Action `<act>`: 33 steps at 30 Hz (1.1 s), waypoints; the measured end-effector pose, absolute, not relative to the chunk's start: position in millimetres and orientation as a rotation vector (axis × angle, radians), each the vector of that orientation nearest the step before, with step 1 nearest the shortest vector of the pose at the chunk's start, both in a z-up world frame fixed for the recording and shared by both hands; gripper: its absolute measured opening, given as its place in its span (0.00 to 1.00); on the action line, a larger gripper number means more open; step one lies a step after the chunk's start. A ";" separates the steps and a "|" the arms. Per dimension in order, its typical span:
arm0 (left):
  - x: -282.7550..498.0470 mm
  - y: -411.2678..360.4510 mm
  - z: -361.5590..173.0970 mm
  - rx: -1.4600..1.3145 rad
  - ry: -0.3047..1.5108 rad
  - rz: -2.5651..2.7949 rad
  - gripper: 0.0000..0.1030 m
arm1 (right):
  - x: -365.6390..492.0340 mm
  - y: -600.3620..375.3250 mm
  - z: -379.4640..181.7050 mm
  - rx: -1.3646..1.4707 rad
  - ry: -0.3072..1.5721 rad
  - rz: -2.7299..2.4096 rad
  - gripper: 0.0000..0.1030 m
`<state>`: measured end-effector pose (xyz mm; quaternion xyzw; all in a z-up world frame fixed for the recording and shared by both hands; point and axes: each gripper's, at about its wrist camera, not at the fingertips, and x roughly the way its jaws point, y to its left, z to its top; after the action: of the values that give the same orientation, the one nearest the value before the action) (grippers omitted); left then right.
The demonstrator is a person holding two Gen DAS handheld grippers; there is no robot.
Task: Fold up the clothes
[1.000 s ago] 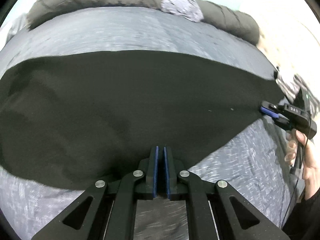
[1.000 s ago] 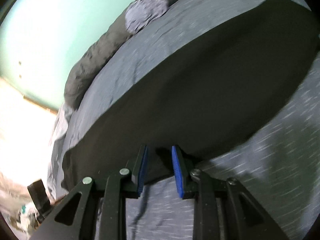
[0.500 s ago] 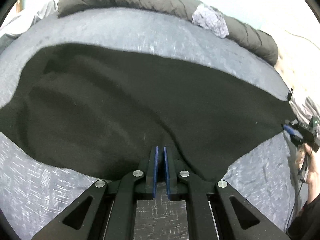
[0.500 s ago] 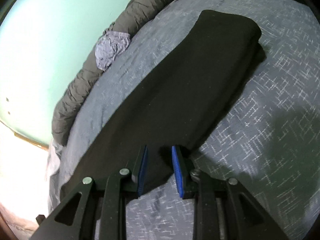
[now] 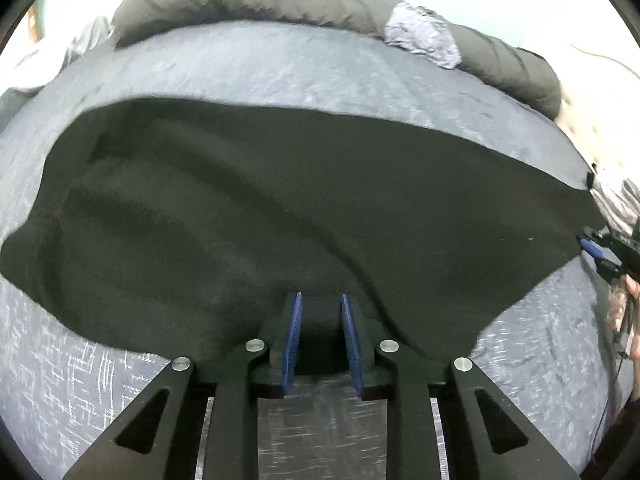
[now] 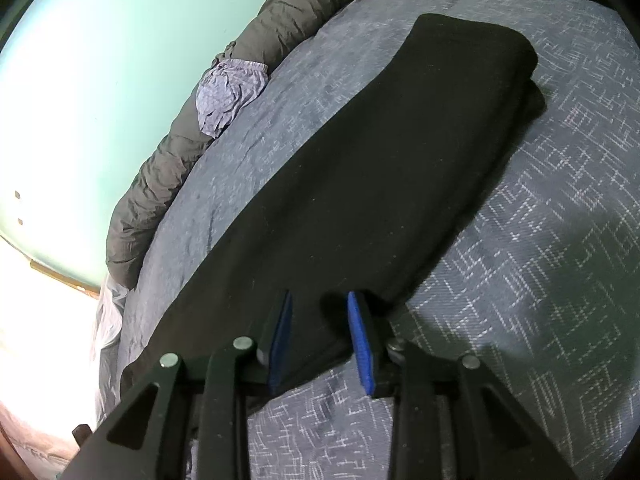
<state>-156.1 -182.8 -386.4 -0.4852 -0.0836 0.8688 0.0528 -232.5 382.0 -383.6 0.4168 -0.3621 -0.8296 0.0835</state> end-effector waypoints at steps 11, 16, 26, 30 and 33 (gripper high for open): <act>-145.4 -196.7 -379.6 -1.474 -0.311 2.656 0.22 | -234.3 383.9 -382.4 1.243 -1.079 -2.475 0.28; -156.6 -222.5 -373.6 -1.433 -0.331 2.766 0.22 | -235.2 383.1 -383.0 1.246 -1.075 -2.476 0.28; -142.9 -275.6 -396.8 -1.514 -0.555 2.772 0.21 | -237.1 381.0 -384.5 1.250 -1.065 -2.477 0.28; -142.5 -295.3 -386.2 -1.461 -0.555 2.890 0.21 | -237.1 379.6 -384.8 1.255 -1.055 -2.475 0.28; -139.7 -322.1 -384.3 -1.442 -0.608 2.942 0.21 | -237.5 379.6 -385.4 1.256 -1.056 -2.474 0.28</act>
<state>-139.7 -322.1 -384.3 -0.4309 -0.1816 0.8788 -0.0951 -237.5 379.6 -385.4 0.4216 -0.3542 -0.8303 0.0863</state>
